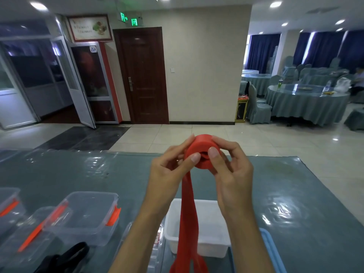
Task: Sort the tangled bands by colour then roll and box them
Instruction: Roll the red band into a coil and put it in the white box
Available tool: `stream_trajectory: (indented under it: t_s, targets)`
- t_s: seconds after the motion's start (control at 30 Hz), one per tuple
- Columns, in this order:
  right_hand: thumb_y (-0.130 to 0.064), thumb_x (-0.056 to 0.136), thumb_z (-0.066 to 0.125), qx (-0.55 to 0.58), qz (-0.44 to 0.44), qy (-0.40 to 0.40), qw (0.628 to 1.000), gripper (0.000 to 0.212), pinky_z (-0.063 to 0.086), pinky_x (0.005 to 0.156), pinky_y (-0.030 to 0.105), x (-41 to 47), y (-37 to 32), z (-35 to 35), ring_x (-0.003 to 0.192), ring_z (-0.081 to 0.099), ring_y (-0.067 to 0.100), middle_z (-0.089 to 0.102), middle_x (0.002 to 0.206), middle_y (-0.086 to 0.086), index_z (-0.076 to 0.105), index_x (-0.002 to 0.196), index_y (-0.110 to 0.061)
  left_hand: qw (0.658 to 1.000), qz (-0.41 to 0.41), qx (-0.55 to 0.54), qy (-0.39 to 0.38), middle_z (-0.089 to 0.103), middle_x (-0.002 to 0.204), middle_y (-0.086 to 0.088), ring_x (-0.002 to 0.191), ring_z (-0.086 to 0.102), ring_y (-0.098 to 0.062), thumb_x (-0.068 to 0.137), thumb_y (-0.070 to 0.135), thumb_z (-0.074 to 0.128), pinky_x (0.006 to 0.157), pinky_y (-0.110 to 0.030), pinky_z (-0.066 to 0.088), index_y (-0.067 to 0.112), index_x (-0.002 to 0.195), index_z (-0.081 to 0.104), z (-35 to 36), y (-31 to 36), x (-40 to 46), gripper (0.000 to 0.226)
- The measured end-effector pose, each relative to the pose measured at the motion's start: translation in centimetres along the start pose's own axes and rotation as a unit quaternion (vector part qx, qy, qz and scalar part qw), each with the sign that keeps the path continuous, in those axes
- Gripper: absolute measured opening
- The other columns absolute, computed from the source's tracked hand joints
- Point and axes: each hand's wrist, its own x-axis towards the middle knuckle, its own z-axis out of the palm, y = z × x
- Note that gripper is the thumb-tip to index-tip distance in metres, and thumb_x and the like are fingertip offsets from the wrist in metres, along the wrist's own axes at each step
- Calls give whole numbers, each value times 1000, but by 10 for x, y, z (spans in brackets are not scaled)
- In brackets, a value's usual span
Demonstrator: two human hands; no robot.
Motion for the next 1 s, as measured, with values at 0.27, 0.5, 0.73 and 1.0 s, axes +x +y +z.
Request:
stream_trajectory:
  t_s: [0.27, 0.5, 0.73, 1.0]
  targets:
    - [-50, 77, 87, -28, 6, -5, 1000, 35, 63, 90, 58, 8, -10, -3, 109, 73, 31, 74, 112, 3, 71, 105, -38, 994, 59, -29, 90, 80, 115, -4, 109, 76, -18, 84, 32, 86, 89, -21, 59, 17, 119, 79, 7, 6, -1, 38]
    - [-40, 75, 89, 7, 59, -52, 997, 30, 59, 96, 61, 0, -2, -1, 111, 75, 29, 76, 114, 6, 68, 93, -29, 996, 59, -50, 52, 80, 116, 1, 112, 76, -16, 84, 29, 83, 91, -18, 57, 32, 117, 80, -5, 18, 4, 34]
    - [-50, 76, 89, -22, 14, -69, 997, 55, 63, 92, 47, -1, -7, -5, 111, 73, 31, 72, 114, 0, 66, 124, -33, 999, 26, -35, 11, 78, 123, 3, 119, 71, -12, 93, 34, 78, 93, -16, 55, 30, 121, 79, -8, 13, -3, 28]
    - [-41, 75, 88, -79, 14, -82, 993, 39, 63, 93, 43, 1, -1, -18, 110, 74, 22, 75, 111, 0, 67, 107, -29, 999, 8, -9, 36, 81, 111, 1, 106, 77, -18, 79, 39, 91, 85, -23, 61, 30, 112, 79, -12, 1, -5, 36]
